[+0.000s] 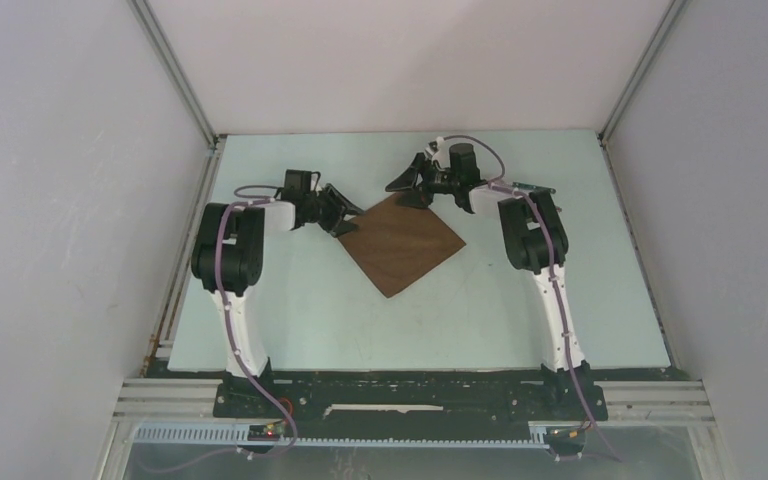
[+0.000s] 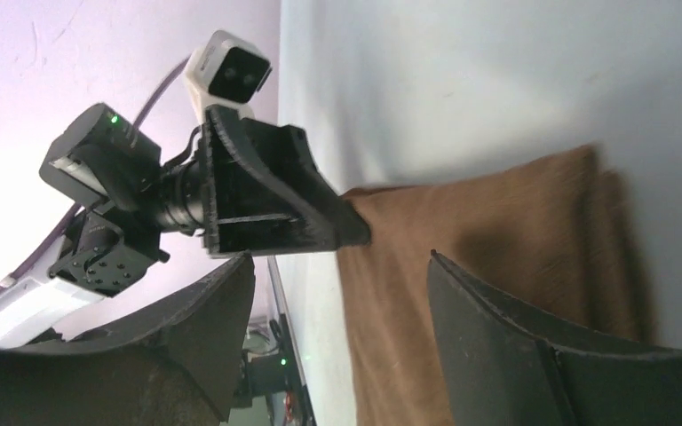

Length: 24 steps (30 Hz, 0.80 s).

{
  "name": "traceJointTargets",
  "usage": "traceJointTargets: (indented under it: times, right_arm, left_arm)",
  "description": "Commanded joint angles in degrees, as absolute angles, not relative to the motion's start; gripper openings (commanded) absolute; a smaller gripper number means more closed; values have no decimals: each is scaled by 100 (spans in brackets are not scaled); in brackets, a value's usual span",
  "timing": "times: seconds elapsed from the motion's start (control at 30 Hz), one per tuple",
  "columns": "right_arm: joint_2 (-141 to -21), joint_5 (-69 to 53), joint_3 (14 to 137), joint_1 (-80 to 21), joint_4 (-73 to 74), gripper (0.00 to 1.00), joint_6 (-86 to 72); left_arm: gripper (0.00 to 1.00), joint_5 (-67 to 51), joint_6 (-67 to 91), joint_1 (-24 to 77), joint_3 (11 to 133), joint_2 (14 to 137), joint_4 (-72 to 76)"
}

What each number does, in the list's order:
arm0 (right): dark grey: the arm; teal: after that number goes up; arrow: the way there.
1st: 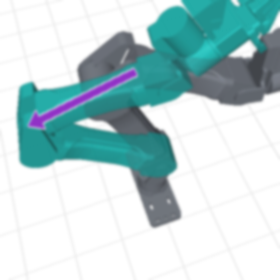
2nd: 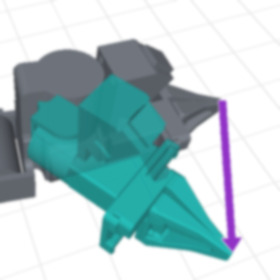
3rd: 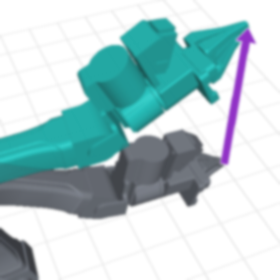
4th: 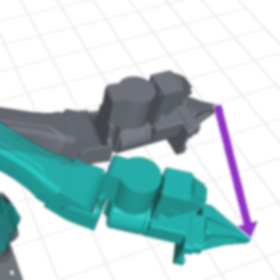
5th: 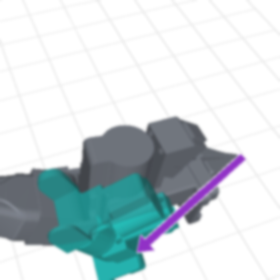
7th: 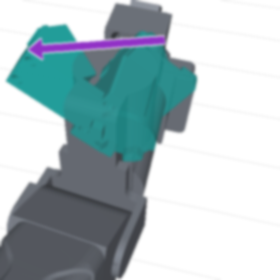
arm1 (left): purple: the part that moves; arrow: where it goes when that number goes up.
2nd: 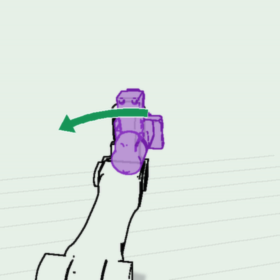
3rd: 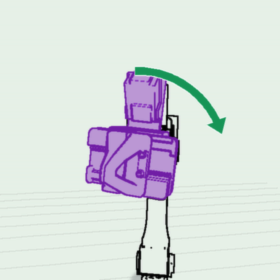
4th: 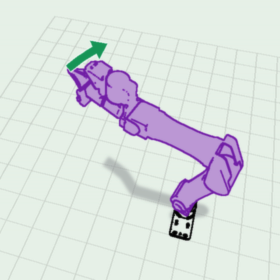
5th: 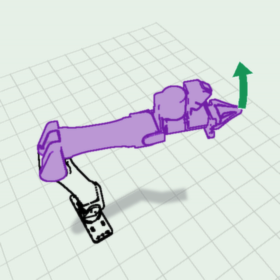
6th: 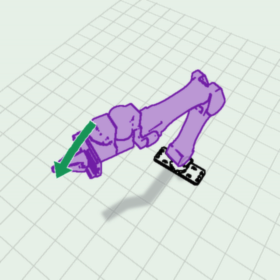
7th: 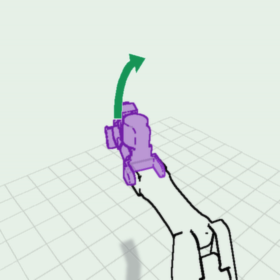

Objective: Fold the napkin into a case and place the utensils inside
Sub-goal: Smooth out the lower triangle-folded napkin at the center of the board.

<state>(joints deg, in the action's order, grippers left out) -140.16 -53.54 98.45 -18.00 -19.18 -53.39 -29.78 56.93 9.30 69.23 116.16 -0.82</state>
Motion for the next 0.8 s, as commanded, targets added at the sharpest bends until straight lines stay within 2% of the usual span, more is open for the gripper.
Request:
traceJointTargets:
  times: [0.0, 0.2, 0.27, 0.43, 0.6, 0.77]
  right_arm:
    - [-14559, -5399, 10568, -1712, -2230, 79, -5917]
    - [-14641, -5162, 10709, -1335, -1140, 79, -5231]
    - [-14563, -5373, 10809, -1226, -850, 82, -5121]
    - [-13554, -5446, 10717, -1197, 983, 85, -3921]
    - [-12496, -5706, 9317, -1431, 355, 86, -3930]
    - [-12271, -5809, 7798, -1482, -970, 86, -4428]
  left_arm:
    - [57, -2947, 5685, 728, 6879, 11915, -106]
    - [58, -2767, 5508, 641, 6770, 11617, -213]
    - [59, -2919, 5428, 656, 6871, 11477, -236]
    - [61, -3432, 5161, 791, 7407, 11103, -651]
    - [62, -3449, 5367, 735, 7411, 11422, -486]
    - [61, -3065, 5274, 685, 7526, 12015, -859]
